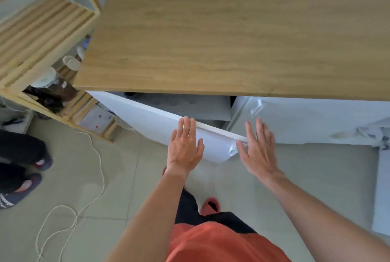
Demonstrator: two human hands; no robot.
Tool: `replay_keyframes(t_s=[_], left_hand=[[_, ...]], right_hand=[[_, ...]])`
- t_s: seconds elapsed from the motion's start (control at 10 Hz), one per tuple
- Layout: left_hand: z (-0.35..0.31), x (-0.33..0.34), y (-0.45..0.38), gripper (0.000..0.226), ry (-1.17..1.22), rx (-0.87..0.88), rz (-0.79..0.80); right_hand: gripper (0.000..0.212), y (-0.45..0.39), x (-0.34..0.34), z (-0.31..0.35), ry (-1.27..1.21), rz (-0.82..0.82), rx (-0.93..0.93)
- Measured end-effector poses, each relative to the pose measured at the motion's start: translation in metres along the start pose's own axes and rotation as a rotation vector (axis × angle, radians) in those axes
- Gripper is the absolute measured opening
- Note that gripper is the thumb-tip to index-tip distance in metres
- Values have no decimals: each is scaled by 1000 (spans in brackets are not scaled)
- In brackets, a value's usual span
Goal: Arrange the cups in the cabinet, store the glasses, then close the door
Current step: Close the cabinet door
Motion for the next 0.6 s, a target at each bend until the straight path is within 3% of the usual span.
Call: replay_keyframes(t_s=[0.3,0.4,0.6], left_hand=[[2,-23,-51,79,-141,71,143],[4,-35,-60,74,-144,116,114],[32,-68,-64,68,-59,191,-149]], right_hand=[[72,-15,-11,35,-53,-15,27],[73,-23,-16,42,-56,-5,57],[71,-58,-41,78,-89,-97,27]])
Point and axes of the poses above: each hand's wrist, its own y-axis away from the middle knuckle, its own x-axis out of the palm, z = x × y, the point moved 6 cm from there along -y, towards the middle knuckle, and after that the axes turned 10 degrees about z, right-handed, at the moved point
